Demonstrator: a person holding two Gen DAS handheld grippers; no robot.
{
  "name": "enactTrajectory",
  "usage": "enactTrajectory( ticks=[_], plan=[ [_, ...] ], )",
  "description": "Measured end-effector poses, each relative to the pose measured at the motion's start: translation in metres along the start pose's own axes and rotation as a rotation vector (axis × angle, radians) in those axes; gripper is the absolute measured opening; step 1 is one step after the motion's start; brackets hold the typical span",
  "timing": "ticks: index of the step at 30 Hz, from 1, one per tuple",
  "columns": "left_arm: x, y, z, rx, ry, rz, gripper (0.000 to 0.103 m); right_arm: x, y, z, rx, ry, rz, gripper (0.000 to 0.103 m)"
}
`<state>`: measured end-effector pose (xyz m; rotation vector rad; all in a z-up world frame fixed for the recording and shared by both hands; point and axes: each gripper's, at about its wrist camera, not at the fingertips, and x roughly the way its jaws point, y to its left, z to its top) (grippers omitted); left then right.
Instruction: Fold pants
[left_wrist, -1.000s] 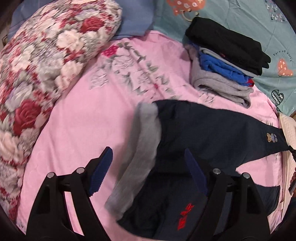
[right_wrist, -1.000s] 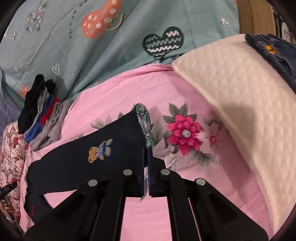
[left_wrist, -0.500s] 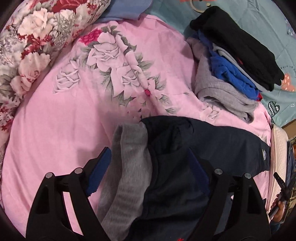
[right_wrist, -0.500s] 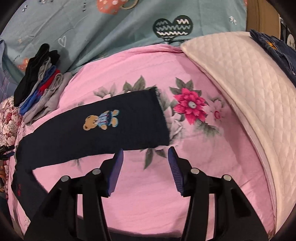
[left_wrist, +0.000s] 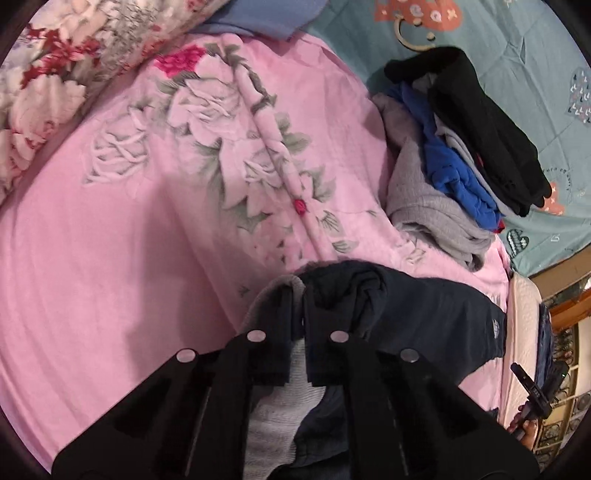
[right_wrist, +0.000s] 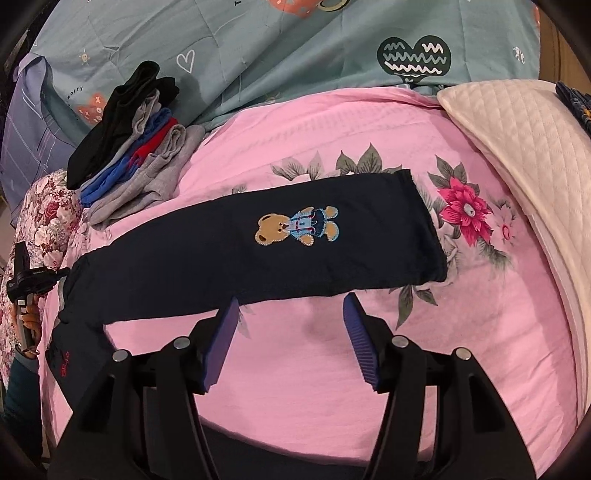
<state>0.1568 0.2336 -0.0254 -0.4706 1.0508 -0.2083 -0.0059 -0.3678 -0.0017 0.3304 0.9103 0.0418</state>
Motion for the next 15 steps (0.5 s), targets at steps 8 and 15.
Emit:
enactTrajectory(
  ticks=[8, 15],
  plan=[
    [-0.046, 0.018, 0.022, -0.106, -0.138, 0.072, 0.004, -0.006, -0.043, 0.010, 0.114, -0.063, -0.070, 0.060],
    [-0.020, -0.018, 0.012, 0.120, -0.081, 0.274, 0.006, 0.038, -0.084, 0.017, 0.196, -0.016, -0.113, 0.060]
  ],
)
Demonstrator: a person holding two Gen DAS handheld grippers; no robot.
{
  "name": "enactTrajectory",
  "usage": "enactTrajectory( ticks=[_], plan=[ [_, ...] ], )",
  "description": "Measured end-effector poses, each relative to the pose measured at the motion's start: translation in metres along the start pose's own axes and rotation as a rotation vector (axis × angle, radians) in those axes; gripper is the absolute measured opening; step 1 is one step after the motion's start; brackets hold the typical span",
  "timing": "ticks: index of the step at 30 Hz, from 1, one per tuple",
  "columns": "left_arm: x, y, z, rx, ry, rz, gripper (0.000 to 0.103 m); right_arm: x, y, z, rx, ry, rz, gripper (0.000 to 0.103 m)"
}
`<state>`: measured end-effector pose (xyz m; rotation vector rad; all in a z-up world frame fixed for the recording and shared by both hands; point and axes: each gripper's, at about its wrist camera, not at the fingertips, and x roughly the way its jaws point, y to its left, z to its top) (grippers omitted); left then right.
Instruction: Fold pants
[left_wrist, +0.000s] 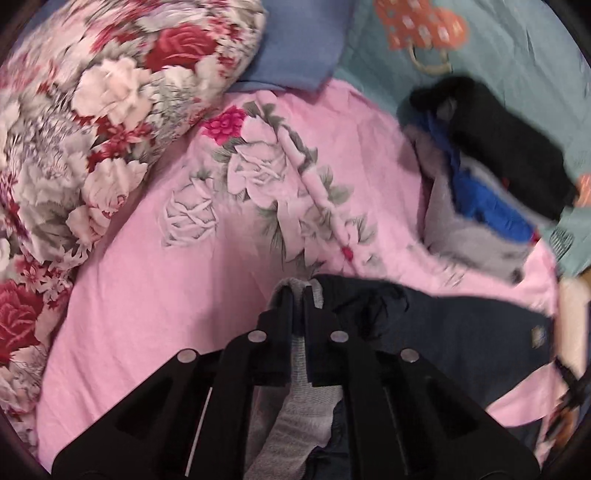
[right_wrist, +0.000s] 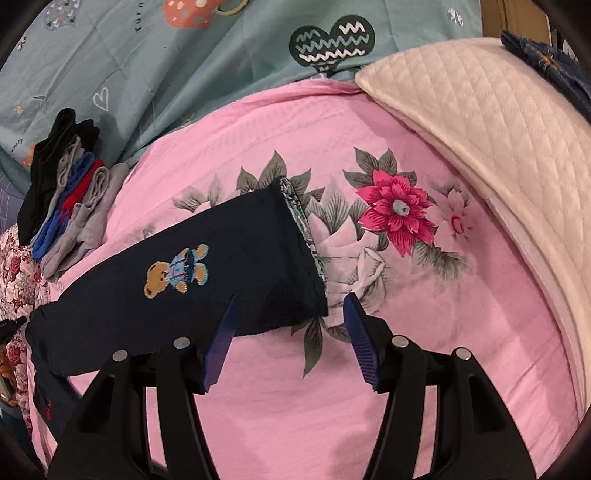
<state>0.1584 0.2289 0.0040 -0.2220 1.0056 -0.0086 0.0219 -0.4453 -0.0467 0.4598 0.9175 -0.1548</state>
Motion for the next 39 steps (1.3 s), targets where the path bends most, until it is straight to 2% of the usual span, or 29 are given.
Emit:
enactTrajectory(
  ticks=[2, 3, 5, 6, 10, 12, 13, 14, 15, 16, 17, 18, 19, 20, 23, 24, 25, 26, 27, 31, 33, 35, 39],
  plan=[
    [0.007, -0.004, -0.007, 0.011, 0.013, 0.027, 0.010, 0.014, -0.003, 0.000, 0.029, 0.012, 0.037, 0.057],
    [0.010, -0.002, -0.009, 0.008, 0.018, 0.039, 0.016, 0.016, -0.001, 0.000, 0.027, 0.011, 0.044, 0.037],
    [0.015, 0.000, -0.012, 0.010, 0.036, 0.045, 0.020, 0.015, 0.003, 0.002, -0.009, 0.015, 0.008, 0.026],
    [0.017, 0.002, -0.013, 0.013, 0.045, 0.051, 0.021, 0.010, 0.002, 0.006, -0.006, 0.020, 0.053, 0.010],
    [0.013, 0.009, -0.011, -0.003, 0.037, 0.027, 0.025, -0.032, 0.000, 0.021, 0.002, -0.068, 0.106, 0.010],
    [0.013, 0.008, -0.010, -0.004, 0.040, 0.023, 0.041, -0.035, -0.001, 0.020, -0.016, -0.056, 0.060, 0.010],
    [0.015, 0.007, -0.010, 0.009, 0.041, 0.029, 0.045, -0.031, -0.002, 0.017, -0.028, -0.029, 0.006, 0.011],
    [0.016, 0.005, -0.012, 0.021, 0.044, 0.042, 0.054, -0.023, -0.005, 0.014, -0.035, 0.006, -0.056, 0.012],
    [0.019, 0.004, -0.013, 0.034, 0.053, 0.051, 0.061, -0.013, -0.008, 0.010, -0.048, 0.052, -0.142, 0.018],
    [0.022, 0.005, -0.015, 0.039, 0.059, 0.055, 0.064, -0.004, -0.008, 0.006, -0.077, 0.085, -0.257, 0.028],
    [0.022, 0.008, -0.015, 0.034, 0.060, 0.052, 0.070, -0.003, -0.006, 0.004, -0.112, 0.079, -0.309, 0.040],
    [0.022, 0.012, -0.014, 0.023, 0.058, 0.041, 0.078, -0.008, 0.001, 0.005, -0.149, 0.034, -0.333, 0.048],
    [0.020, 0.016, -0.014, 0.007, 0.056, 0.025, 0.083, -0.014, 0.011, 0.008, -0.184, -0.005, -0.312, 0.048],
    [0.018, 0.023, -0.011, -0.016, 0.056, -0.007, 0.086, -0.022, 0.028, 0.011, -0.226, -0.031, -0.236, 0.048],
    [0.016, 0.034, -0.006, -0.051, 0.058, -0.041, 0.086, -0.037, 0.096, 0.019, -0.395, -0.054, 0.030, 0.051],
    [0.017, 0.036, -0.005, -0.054, 0.061, -0.052, 0.086, -0.039, 0.122, 0.019, -0.471, -0.062, 0.085, 0.059],
    [0.019, 0.036, -0.004, -0.056, 0.068, -0.065, 0.086, -0.036, 0.152, 0.017, -0.561, -0.053, 0.127, 0.078],
    [0.021, 0.036, -0.003, -0.057, 0.083, -0.088, 0.086, -0.031, 0.174, 0.016, -0.624, -0.030, 0.156, 0.089],
    [0.022, 0.035, -0.004, -0.056, 0.093, -0.103, 0.086, -0.023, 0.196, 0.013, -0.675, -0.011, 0.180, 0.095],
    [0.029, 0.026, -0.001, -0.028, 0.108, -0.113, 0.086, 0.008, 0.260, -0.001, -0.793, 0.061, 0.208, 0.095],
    [0.034, 0.024, 0.004, -0.020, 0.108, -0.124, 0.086, 0.016, 0.275, -0.005, -0.813, 0.073, 0.261, 0.095],
    [0.041, 0.023, 0.010, -0.016, 0.126, -0.177, 0.086, 0.020, 0.285, -0.009, -0.821, 0.095, 0.308, 0.095],
    [0.051, 0.017, 0.017, 0.015, 0.138, -0.235, 0.085, 0.035, 0.301, -0.010, -0.816, 0.140, 0.338, 0.094]
  ],
)
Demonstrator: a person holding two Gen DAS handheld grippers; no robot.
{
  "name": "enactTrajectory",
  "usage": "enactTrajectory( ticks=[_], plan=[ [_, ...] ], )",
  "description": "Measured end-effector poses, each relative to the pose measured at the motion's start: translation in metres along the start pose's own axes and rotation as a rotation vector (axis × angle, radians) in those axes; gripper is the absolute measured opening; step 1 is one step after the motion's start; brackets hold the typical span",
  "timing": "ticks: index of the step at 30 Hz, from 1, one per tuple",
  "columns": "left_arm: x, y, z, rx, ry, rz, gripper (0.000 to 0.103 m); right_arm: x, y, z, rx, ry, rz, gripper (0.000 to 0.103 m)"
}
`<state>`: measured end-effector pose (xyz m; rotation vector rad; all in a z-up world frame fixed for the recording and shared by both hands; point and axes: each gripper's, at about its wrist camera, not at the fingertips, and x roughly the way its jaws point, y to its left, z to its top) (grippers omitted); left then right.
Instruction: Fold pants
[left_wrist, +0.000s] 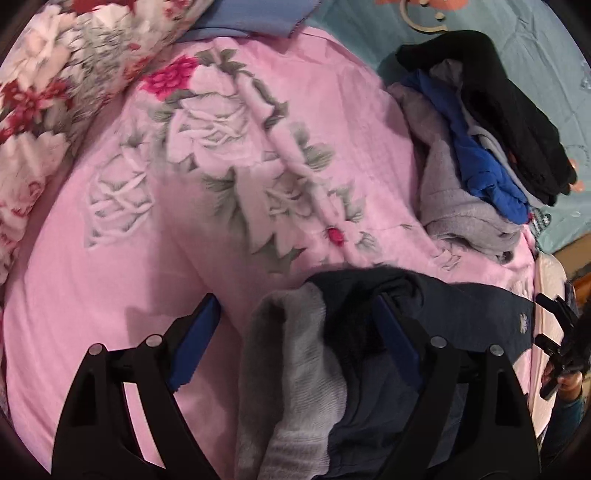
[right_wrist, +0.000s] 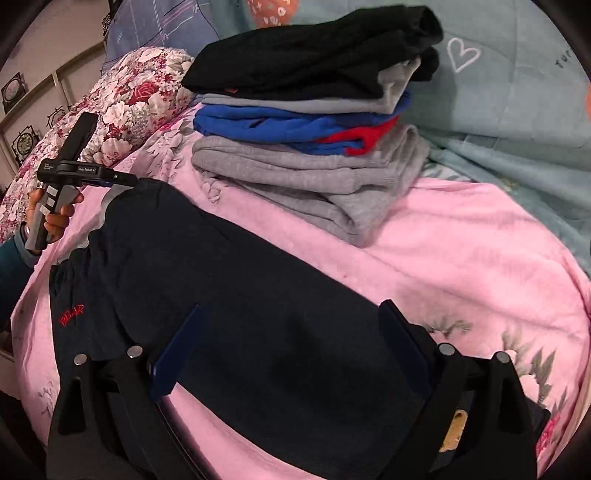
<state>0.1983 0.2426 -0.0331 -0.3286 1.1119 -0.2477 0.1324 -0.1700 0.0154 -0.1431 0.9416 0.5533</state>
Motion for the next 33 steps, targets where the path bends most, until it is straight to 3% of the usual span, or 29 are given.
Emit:
enactTrajectory(
  ticks=[2, 4, 6, 7, 13, 17, 21, 22, 29, 31, 33],
  plan=[
    [0.001, -0.005, -0.002, 0.021, 0.004, -0.042, 0.080, 0.007, 0.000, 0.006, -0.013, 0.001, -0.002, 0.089],
    [-0.001, -0.014, -0.006, 0.070, -0.018, -0.002, 0.061, 0.016, 0.000, 0.012, -0.042, 0.011, 0.008, 0.080],
    [-0.001, -0.018, -0.009, 0.110, -0.026, 0.027, 0.016, 0.029, 0.003, 0.019, -0.086, 0.043, 0.006, 0.073],
    [-0.003, -0.018, -0.009, 0.106, -0.032, 0.029, 0.010, 0.037, 0.006, 0.022, -0.117, 0.067, 0.004, 0.066],
    [-0.016, -0.030, -0.016, 0.165, -0.100, 0.053, 0.010, 0.075, 0.021, 0.036, -0.290, 0.161, -0.049, 0.054],
    [-0.028, -0.035, -0.021, 0.203, -0.152, 0.009, 0.010, 0.086, 0.026, 0.038, -0.371, 0.185, -0.010, 0.043],
    [-0.044, -0.042, -0.033, 0.287, -0.216, -0.022, 0.010, 0.084, 0.034, 0.039, -0.418, 0.236, -0.021, 0.009],
    [-0.044, -0.041, -0.034, 0.290, -0.214, -0.009, 0.010, 0.082, 0.036, 0.038, -0.427, 0.243, -0.029, 0.008],
    [-0.020, -0.015, -0.022, 0.179, -0.131, 0.027, 0.015, 0.077, 0.037, 0.035, -0.403, 0.280, 0.000, 0.010],
    [-0.012, -0.014, -0.021, 0.184, -0.125, 0.055, 0.031, 0.080, 0.039, 0.032, -0.431, 0.243, -0.043, 0.039],
    [-0.007, -0.013, -0.019, 0.189, -0.121, 0.054, 0.049, 0.082, 0.035, 0.028, -0.404, 0.240, -0.010, 0.040]
  ],
)
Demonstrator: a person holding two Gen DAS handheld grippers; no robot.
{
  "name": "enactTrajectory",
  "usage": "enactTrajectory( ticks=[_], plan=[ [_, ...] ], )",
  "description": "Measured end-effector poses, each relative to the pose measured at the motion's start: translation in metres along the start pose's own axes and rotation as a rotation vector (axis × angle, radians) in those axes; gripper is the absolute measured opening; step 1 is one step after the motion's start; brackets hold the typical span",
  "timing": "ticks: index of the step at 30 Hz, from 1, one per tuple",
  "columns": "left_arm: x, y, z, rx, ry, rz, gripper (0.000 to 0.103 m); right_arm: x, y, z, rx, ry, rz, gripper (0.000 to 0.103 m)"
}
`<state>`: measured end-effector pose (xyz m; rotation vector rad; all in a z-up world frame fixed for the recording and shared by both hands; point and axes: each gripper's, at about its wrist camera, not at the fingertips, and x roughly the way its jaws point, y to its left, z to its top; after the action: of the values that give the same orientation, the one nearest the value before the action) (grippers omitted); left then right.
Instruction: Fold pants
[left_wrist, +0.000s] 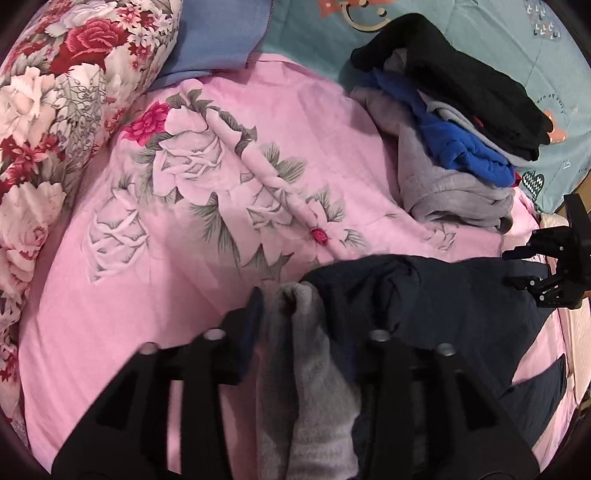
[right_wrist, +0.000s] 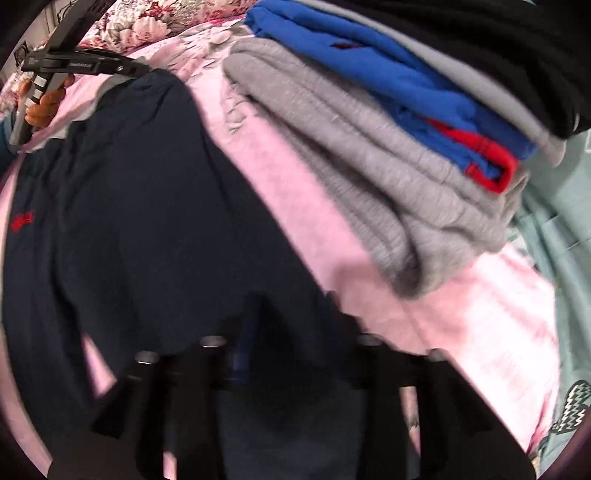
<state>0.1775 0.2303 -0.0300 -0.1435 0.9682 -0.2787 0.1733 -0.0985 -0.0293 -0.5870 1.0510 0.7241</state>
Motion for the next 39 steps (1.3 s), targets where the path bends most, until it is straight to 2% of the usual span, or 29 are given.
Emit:
enactTrajectory(
  ticks=[3, 5, 6, 7, 9, 12, 17, 22, 27, 31, 34, 36, 39],
  plan=[
    [0.007, 0.002, 0.002, -0.014, 0.006, -0.020, 0.054, 0.004, -0.004, -0.003, 0.044, -0.025, 0.046, 0.040],
    [0.010, 0.000, 0.005, -0.018, 0.010, -0.039, 0.049, 0.004, -0.002, -0.001, 0.034, -0.020, 0.049, 0.035],
    [0.011, -0.004, 0.006, -0.016, 0.018, -0.051, 0.024, 0.003, -0.001, 0.001, 0.028, -0.014, 0.046, 0.021],
    [0.013, -0.007, 0.006, -0.012, 0.031, -0.054, 0.017, 0.002, 0.000, 0.002, 0.020, -0.003, 0.025, 0.009],
    [0.011, -0.015, 0.007, 0.015, 0.022, -0.014, 0.016, -0.002, 0.008, 0.005, 0.010, 0.005, -0.003, 0.007],
    [-0.007, -0.024, 0.005, 0.055, -0.028, 0.013, 0.015, -0.018, 0.022, 0.004, -0.015, -0.005, -0.050, 0.006],
    [-0.055, -0.038, -0.001, 0.129, -0.107, -0.007, 0.015, -0.068, 0.046, -0.011, -0.020, -0.066, -0.135, 0.005],
    [-0.107, -0.057, -0.029, 0.238, -0.157, -0.010, 0.015, -0.114, 0.082, -0.045, 0.006, -0.142, -0.193, 0.005],
    [-0.148, -0.061, -0.081, 0.333, -0.166, 0.008, 0.015, -0.135, 0.139, -0.075, 0.007, -0.193, -0.164, 0.005],
    [-0.164, -0.051, -0.128, 0.361, -0.141, 0.020, 0.014, -0.135, 0.178, -0.097, 0.022, -0.219, -0.094, 0.005],
    [-0.158, -0.040, -0.152, 0.328, -0.097, 0.016, 0.014, -0.122, 0.197, -0.109, 0.022, -0.214, -0.052, 0.005],
    [-0.149, -0.036, -0.164, 0.310, -0.056, 0.020, 0.004, -0.109, 0.198, -0.115, 0.065, -0.196, -0.044, 0.005],
    [-0.147, -0.031, -0.178, 0.284, -0.048, 0.007, 0.004, -0.099, 0.202, -0.121, 0.096, -0.193, -0.006, 0.005]
  ],
)
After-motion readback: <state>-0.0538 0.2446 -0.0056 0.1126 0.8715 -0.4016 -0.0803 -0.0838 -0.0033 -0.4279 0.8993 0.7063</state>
